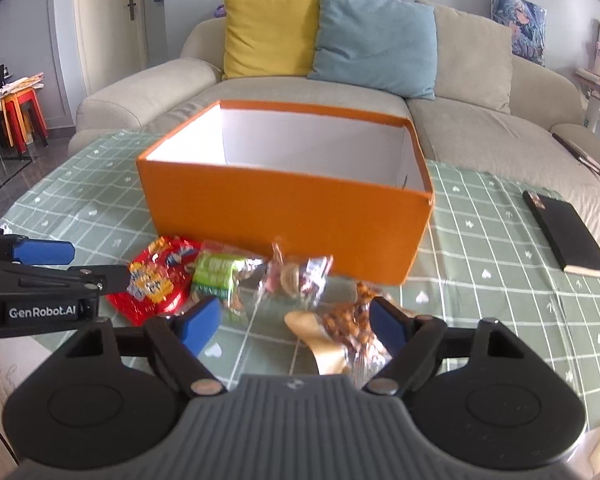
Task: Organize snacks
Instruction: 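Withdraw both tools from the box toward the remaining snacks, then grasp the red snack bag with the left tool while the right tool grasps the caramel nut packet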
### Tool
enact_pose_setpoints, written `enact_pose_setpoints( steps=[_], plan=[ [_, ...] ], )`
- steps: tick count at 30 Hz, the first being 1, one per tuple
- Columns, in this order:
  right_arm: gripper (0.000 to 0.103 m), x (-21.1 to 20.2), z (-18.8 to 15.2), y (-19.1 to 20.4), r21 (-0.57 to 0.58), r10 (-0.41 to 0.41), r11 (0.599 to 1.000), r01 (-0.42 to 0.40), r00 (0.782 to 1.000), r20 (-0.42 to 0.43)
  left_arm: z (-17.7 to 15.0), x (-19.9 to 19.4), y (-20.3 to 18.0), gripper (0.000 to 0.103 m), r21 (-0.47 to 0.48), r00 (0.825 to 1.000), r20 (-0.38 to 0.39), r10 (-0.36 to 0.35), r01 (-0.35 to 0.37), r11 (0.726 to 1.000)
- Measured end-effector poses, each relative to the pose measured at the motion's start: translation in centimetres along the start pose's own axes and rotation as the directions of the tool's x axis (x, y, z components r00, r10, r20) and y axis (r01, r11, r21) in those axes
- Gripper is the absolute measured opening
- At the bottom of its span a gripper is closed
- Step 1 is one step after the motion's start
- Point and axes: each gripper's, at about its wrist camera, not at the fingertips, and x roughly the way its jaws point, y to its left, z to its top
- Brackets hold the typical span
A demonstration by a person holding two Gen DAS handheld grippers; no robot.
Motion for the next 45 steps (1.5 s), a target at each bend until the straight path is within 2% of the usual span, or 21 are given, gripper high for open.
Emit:
enact_pose_setpoints(
  steps=[4,11,16,19,24,33,38,42,45],
  plan=[
    [0.082,0.7,-1.1,0.1,-0.009,-0.032,0.999,0.032,0.999,-0.027,-1.1,0.4,-0.4,0.076,0.015,1.0,-0.02,-0.003,0.003,1.0],
    [0.082,1.7,-2.3,-0.4,-0.004,-0.084,0.996,0.084,0.996,-0.012,-1.7,1.1,-0.3,0.076,0.001,1.0,-0.022,-0.019,0.019,1.0],
    [0.081,2.6,-2.8,-0.2,-0.051,-0.074,0.996,0.073,0.997,-0.016,-2.1,1.8,-0.2,0.076,-0.011,0.998,-0.012,-0.056,0.055,0.998],
    [0.079,3.1,-2.9,-0.1,-0.056,-0.047,0.997,0.045,0.998,-0.034,-2.2,2.3,0.1,0.076,-0.022,0.997,-0.01,-0.073,0.073,0.997],
    [0.074,4.1,-2.7,-0.2,-0.065,-0.054,0.997,0.051,0.997,-0.053,-2.2,3.0,0.5,0.076,-0.045,0.996,-0.007,-0.085,0.085,0.995],
    [0.074,5.4,-2.2,-1.3,-0.065,-0.086,0.995,0.082,0.995,-0.055,-1.5,4.7,1.4,0.077,-0.037,0.999,-0.021,-0.043,0.042,0.998],
    [0.075,6.6,-1.7,-2.5,-0.033,-0.104,0.994,0.102,0.991,-0.082,-0.8,5.9,1.4,0.083,0.017,0.998,-0.034,-0.043,0.044,0.999],
    [0.081,7.3,-0.8,-3.5,0.012,-0.101,0.995,0.102,0.991,-0.088,-0.4,6.9,1.3,0.085,0.038,0.997,-0.063,-0.05,0.053,0.998],
    [0.087,8.4,-0.2,-4.6,0.064,-0.116,0.99,0.126,0.983,-0.139,-0.1,7.8,1.2,0.086,0.043,0.995,-0.086,-0.043,0.047,0.998]
  ],
)
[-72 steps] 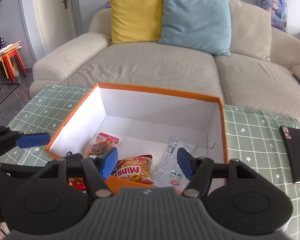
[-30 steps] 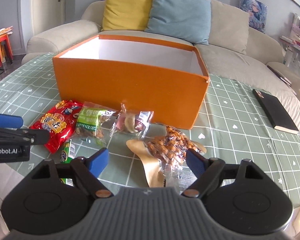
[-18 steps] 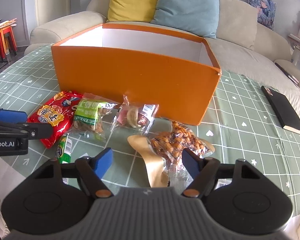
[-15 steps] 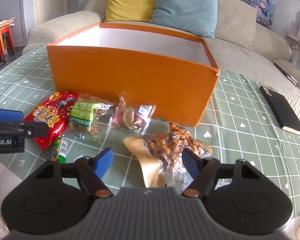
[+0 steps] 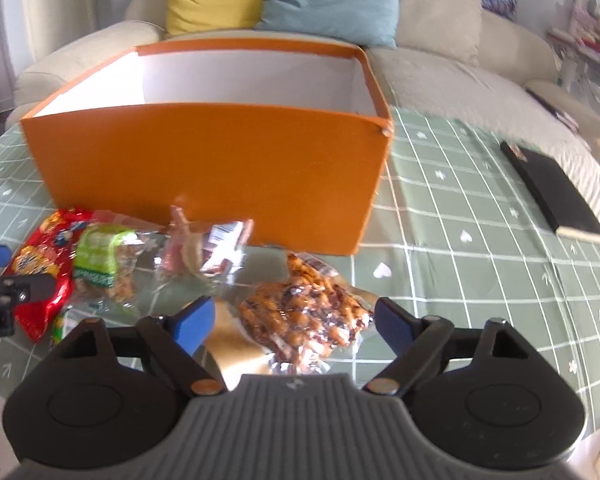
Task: Organize snacks
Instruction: 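Grasp the red snack bag with the left tool while the right tool grasps the caramel nut packet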
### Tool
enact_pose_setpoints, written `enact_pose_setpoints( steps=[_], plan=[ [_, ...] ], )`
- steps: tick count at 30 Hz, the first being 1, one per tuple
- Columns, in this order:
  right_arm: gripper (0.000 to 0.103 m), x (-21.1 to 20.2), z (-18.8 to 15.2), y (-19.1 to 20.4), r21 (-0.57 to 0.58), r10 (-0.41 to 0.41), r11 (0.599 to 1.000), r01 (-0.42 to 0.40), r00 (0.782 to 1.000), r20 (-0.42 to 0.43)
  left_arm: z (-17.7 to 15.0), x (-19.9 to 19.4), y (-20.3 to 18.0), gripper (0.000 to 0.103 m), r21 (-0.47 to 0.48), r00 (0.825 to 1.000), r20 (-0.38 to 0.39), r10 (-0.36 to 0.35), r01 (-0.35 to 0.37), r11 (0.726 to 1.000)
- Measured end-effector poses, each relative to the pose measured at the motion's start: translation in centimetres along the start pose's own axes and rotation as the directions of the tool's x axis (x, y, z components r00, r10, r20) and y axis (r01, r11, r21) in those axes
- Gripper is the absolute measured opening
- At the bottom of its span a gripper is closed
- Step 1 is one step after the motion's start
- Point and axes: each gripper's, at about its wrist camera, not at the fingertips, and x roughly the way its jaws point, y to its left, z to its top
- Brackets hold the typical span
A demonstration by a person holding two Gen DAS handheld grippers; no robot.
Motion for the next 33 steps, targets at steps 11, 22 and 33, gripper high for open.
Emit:
enact_pose_setpoints(
  steps=[11,22,33],
  plan=[
    [0.095,4.0,0.8,-1.8,0.168,0.05,0.986,-0.017,0.98,-0.195,1.1,2.3,0.5,0.098,0.013,0.998,-0.067,0.005,-0.004,1.0],
    [0.07,3.1,0.9,0.5,0.09,0.058,0.995,-0.045,0.987,-0.15,1.6,4.2,1.1,0.096,-0.038,0.993,-0.119,-0.009,0.005,0.999],
    [0.05,0.9,0.2,1.2,0.055,0.044,0.998,-0.039,0.995,-0.089,1.1,3.4,0.5,0.083,-0.013,0.995,-0.098,0.019,-0.02,1.0]
  ],
)
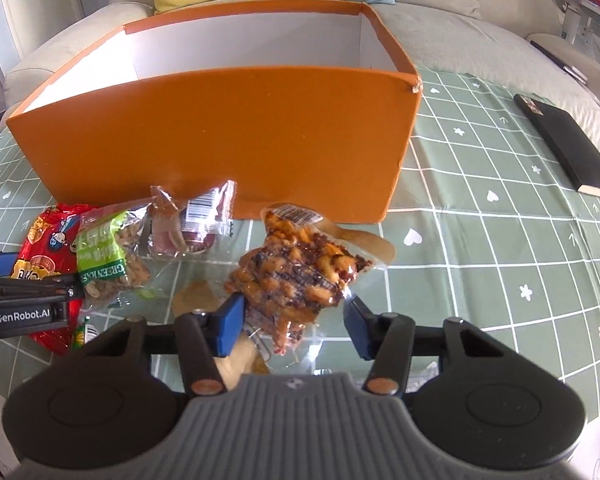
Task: Organize snacks
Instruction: 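Grasp the red snack bag with the left tool while the right tool grasps the caramel nut packet, then carry both packets over the orange box and open both tools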
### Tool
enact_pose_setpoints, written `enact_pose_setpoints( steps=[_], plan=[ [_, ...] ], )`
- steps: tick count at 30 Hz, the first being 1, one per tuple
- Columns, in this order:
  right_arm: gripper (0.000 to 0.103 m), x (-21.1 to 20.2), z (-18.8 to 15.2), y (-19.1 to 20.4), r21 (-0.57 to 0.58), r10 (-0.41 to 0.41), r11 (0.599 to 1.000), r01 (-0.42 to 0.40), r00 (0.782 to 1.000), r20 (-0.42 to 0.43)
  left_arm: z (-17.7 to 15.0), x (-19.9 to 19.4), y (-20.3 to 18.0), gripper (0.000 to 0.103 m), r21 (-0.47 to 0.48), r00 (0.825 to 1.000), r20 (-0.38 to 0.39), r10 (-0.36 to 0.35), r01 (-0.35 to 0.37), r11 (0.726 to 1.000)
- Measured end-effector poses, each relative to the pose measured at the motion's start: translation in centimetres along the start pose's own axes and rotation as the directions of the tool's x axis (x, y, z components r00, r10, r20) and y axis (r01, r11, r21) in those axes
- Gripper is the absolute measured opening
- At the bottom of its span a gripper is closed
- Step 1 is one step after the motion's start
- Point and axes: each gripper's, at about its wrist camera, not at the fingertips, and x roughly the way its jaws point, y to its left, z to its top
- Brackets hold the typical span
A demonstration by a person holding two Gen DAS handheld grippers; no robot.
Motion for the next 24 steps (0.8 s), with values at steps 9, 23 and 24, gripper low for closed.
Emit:
enact_pose_setpoints(
  steps=[9,23,24],
  plan=[
    [0.028,-3.2,-0.6,1.6,-0.089,0.047,0.995,-0.038,0.994,0.099,-0.8,-2.3,-0.4,0.083,-0.016,0.998,0.048,0.032,-0.032,0.999],
    [0.028,-5.8,-1.3,3.0,-0.139,0.107,0.986,-0.087,0.984,0.14,-1.0,-5.6,-0.2,0.083,-0.038,0.991,0.123,0.055,-0.05,0.998],
    [0.028,-6.1,-1.3,3.0,-0.142,0.11,0.986,-0.09,0.984,0.144,-1.0,-5.9,-0.2,0.083,-0.039,0.99,0.128,0.055,-0.05,0.998]
  ],
)
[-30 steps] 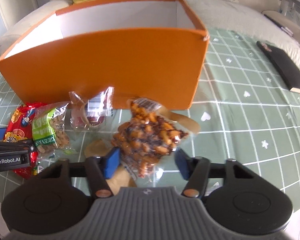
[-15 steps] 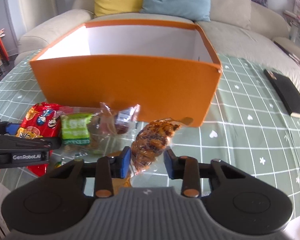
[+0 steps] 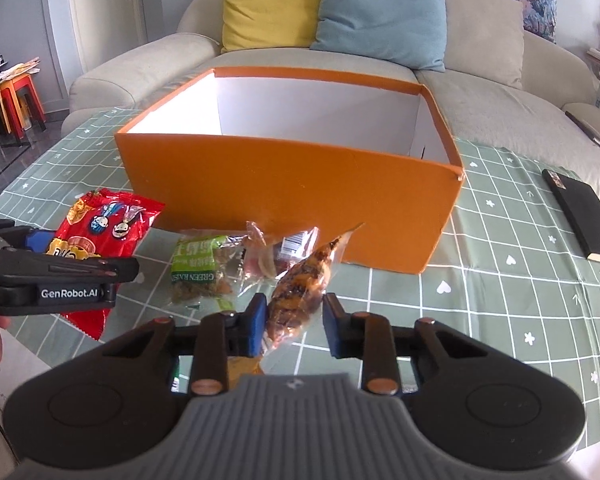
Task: Organize snacks
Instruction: 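Carry both packets over the orange box and open both tools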
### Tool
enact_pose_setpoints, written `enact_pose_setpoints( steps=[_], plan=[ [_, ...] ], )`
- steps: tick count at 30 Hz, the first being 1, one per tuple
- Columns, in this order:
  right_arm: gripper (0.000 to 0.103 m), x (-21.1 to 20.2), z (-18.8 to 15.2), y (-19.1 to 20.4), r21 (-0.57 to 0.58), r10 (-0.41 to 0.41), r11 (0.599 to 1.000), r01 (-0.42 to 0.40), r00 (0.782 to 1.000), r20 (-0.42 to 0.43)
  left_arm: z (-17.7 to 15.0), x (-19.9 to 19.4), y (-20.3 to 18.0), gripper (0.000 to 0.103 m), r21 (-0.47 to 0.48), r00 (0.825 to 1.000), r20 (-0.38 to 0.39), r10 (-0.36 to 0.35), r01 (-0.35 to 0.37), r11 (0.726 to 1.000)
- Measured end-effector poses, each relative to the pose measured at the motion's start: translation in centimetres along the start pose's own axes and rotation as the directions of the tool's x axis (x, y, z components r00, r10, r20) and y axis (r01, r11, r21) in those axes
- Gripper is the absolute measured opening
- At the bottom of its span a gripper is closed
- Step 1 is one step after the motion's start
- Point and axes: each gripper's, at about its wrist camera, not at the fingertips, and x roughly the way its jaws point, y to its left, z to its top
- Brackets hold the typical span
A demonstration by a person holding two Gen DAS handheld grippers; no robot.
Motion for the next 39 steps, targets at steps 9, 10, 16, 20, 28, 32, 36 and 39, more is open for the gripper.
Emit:
enact_pose_setpoints(
  steps=[9,10,16,20,28,32,36,39],
  plan=[
    [0.027,-2.2,0.1,0.8,-0.031,0.028,0.999,-0.026,0.998,0.054,0.4,-2.6,0.2,0.083,-0.024,0.999,0.039,0.011,-0.01,1.0],
    [0.027,-2.4,0.1,0.9,-0.034,0.03,0.999,-0.028,0.998,0.059,0.5,-2.9,0.2,0.083,-0.026,0.999,0.041,0.01,-0.009,1.0],
    [0.026,-3.9,0.7,1.1,-0.048,0.045,0.998,-0.04,0.995,0.094,1.1,-4.5,0.0,0.083,-0.027,0.998,0.062,0.011,-0.01,1.0],
    [0.026,-4.8,1.3,1.0,-0.058,0.049,0.997,-0.042,0.991,0.122,1.9,-5.3,-0.4,0.083,-0.025,0.996,0.087,0.007,-0.005,1.0],
    [0.026,-6.4,3.3,1.0,-0.114,0.058,0.993,-0.038,0.983,0.175,4.4,-5.9,-1.1,0.083,-0.01,0.991,0.133,0.015,-0.014,1.0],
    [0.026,-6.9,5.3,0.6,-0.144,0.053,0.989,-0.023,0.976,0.21,6.1,-6.1,-1.5,0.083,0.002,0.986,0.165,0.021,-0.022,1.0],
    [0.026,-7.0,7.5,-0.2,-0.154,0.044,0.988,-0.007,0.97,0.238,7.9,-5.9,-2.0,0.083,0.016,0.982,0.189,0.022,-0.025,1.0],
    [0.025,-6.6,9.1,-0.8,-0.16,0.032,0.987,0.009,0.968,0.251,9.3,-5.4,-2.3,0.083,0.024,0.98,0.197,0.015,-0.021,0.999]
  ],
)
